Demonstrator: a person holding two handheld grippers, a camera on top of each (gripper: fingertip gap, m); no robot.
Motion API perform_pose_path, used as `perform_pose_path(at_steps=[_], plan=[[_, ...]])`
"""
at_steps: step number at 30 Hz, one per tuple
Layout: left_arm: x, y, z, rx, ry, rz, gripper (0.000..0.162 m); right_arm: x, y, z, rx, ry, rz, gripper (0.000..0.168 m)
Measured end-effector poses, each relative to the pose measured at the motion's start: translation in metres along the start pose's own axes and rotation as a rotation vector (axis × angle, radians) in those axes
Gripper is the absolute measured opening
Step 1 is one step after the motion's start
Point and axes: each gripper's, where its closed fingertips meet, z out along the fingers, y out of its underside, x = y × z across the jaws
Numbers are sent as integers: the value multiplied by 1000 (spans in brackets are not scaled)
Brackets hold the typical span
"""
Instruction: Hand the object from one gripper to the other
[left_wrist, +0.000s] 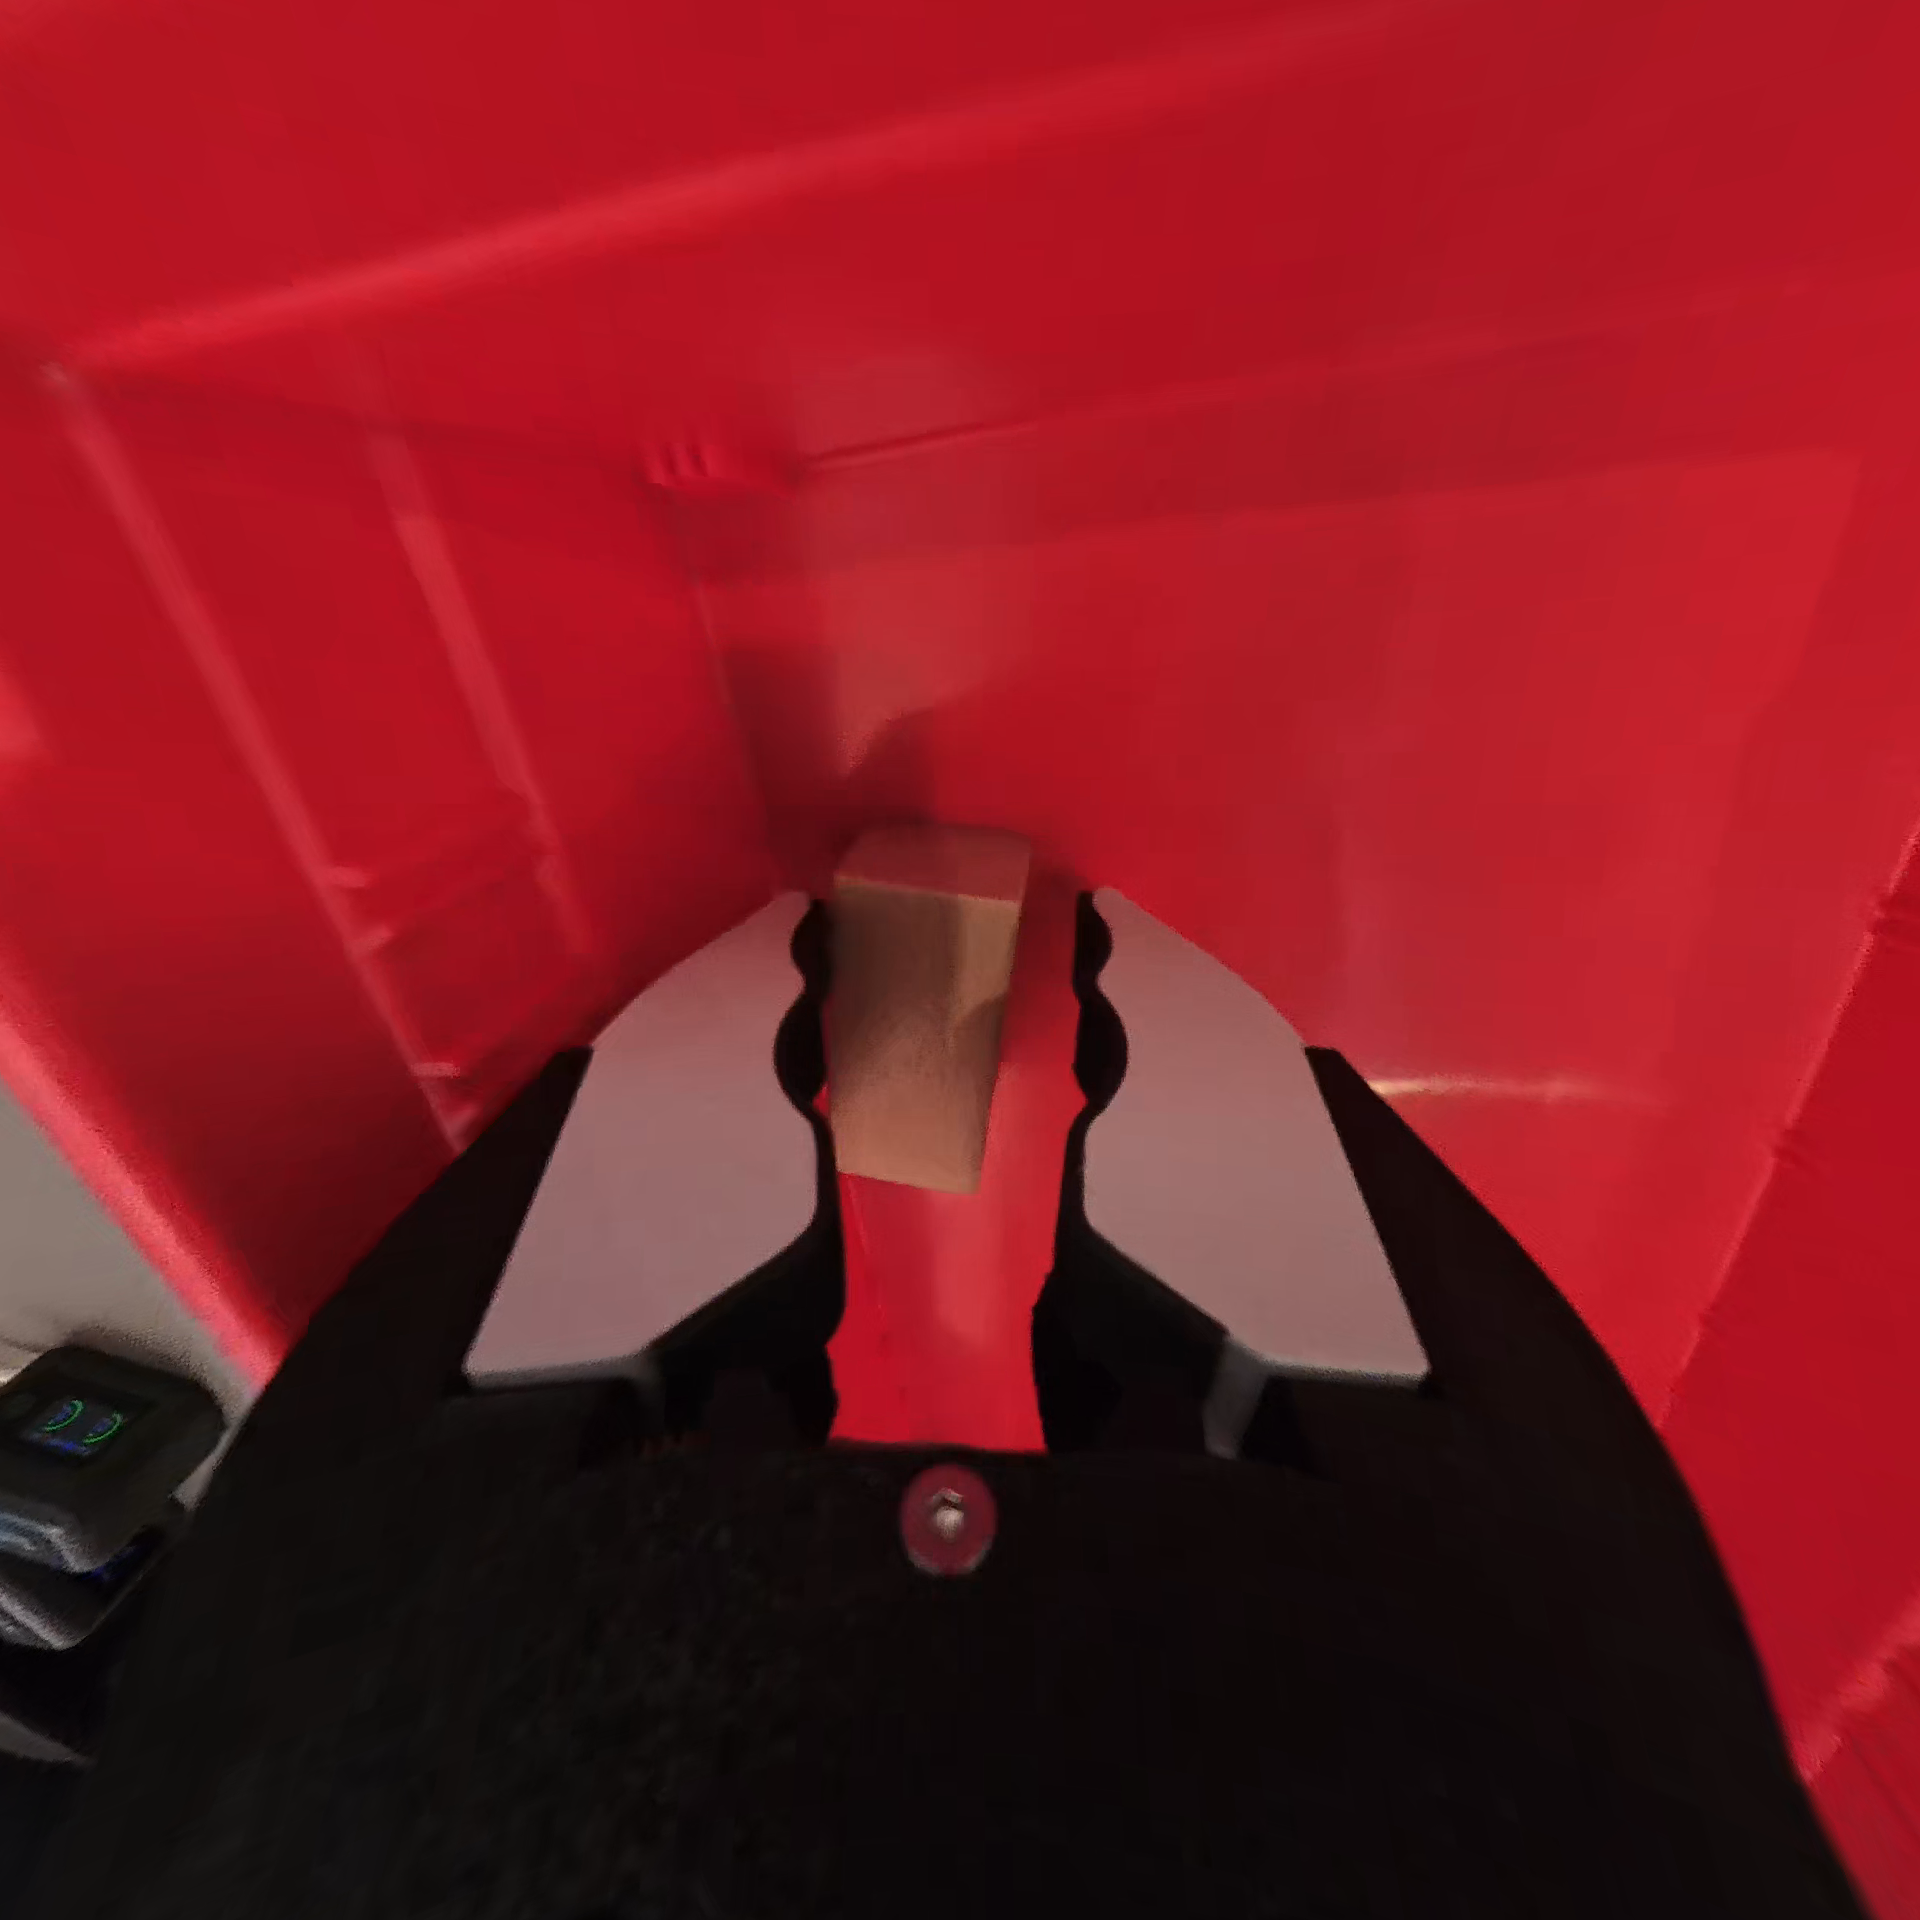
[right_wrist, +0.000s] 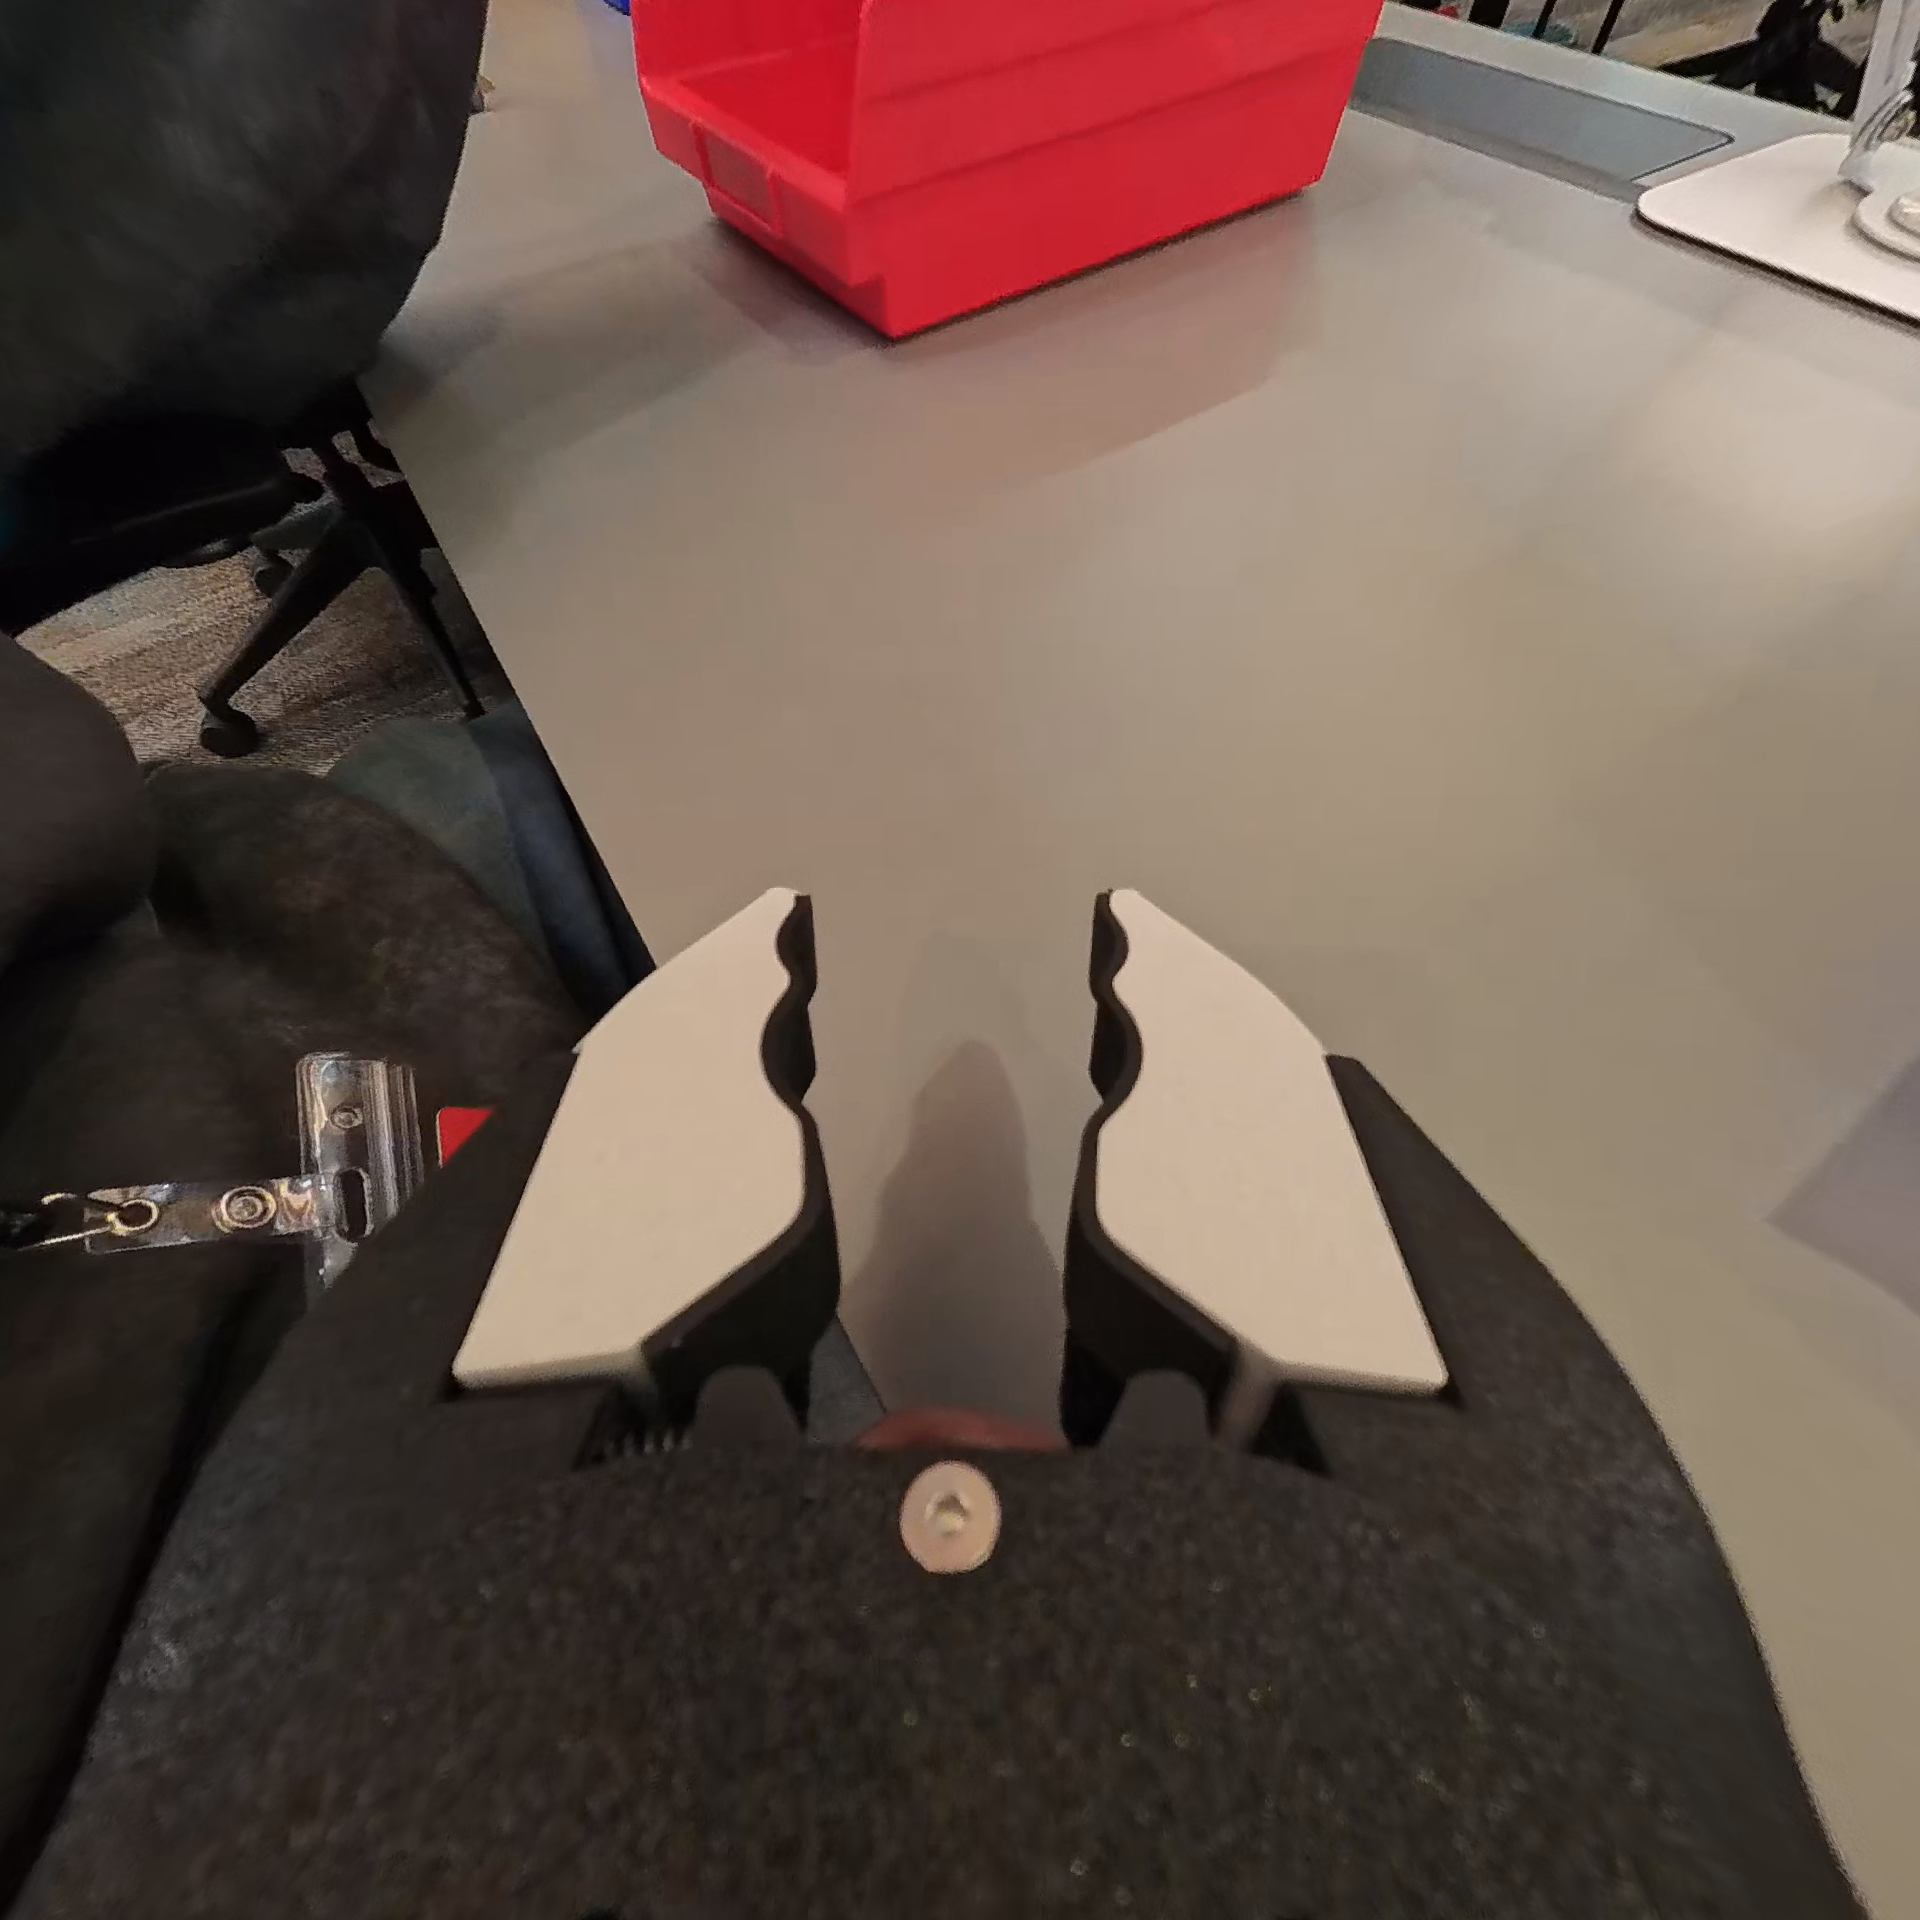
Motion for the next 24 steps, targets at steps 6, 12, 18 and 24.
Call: perform_pose_path(at_steps=[6, 12, 18, 24], plan=[[29, 12, -9, 47, 116, 61, 35, 0, -5, -3, 24, -8, 12, 50], [88, 15, -97, 391, 453, 166, 34, 6, -15, -7, 70, -5, 11, 50], [190, 67, -219, 708, 887, 403, 34, 22, -60, 9, 171, -116, 104, 47], [306, 163, -290, 705, 1408, 700, 34, 24, -140, 32, 253, -297, 158, 47]])
